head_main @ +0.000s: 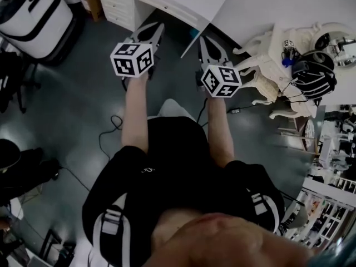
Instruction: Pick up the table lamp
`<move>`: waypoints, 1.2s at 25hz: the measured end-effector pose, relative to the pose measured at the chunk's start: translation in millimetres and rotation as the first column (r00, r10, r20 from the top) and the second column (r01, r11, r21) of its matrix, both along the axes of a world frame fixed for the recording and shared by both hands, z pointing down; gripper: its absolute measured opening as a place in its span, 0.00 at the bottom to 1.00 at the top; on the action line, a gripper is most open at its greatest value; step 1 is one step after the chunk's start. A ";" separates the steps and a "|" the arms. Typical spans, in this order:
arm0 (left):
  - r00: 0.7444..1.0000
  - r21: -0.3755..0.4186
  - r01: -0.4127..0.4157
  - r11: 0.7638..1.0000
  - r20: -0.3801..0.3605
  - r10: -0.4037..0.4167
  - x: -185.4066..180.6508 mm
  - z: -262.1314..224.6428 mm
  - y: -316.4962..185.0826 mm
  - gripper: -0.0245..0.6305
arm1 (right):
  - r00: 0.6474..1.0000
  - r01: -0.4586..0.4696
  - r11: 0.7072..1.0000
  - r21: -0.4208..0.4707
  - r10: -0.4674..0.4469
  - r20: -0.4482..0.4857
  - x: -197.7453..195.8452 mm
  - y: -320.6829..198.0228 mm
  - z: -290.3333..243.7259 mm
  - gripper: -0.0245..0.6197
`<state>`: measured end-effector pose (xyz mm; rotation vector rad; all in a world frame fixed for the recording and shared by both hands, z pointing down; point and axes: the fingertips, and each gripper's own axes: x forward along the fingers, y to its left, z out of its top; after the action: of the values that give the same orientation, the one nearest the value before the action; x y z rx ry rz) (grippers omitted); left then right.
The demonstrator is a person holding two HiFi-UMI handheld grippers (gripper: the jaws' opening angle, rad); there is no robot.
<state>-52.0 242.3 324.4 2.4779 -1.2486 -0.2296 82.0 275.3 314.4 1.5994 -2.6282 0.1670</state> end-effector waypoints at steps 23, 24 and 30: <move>0.999 0.001 -0.044 0.999 -0.027 0.044 -1.9 53.1 -105.9 0.05 | 0.997 0.061 0.990 -0.123 -0.067 -0.045 -19.4 -116.0 69.3 0.07; 0.999 0.002 -0.047 0.999 -0.020 0.047 0.7 55.5 -112.3 0.05 | 0.996 0.068 0.990 -0.125 -0.074 -0.041 -21.5 -123.7 71.1 0.07; 0.997 0.033 -0.062 0.998 -0.033 0.063 7.9 59.8 -158.7 0.05 | 0.996 0.072 0.989 -0.129 -0.077 -0.037 -23.6 -165.2 80.0 0.07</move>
<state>-44.2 83.6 384.2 2.5250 -1.1599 -0.2769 58.4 110.0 394.4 1.4466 -2.5835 0.2878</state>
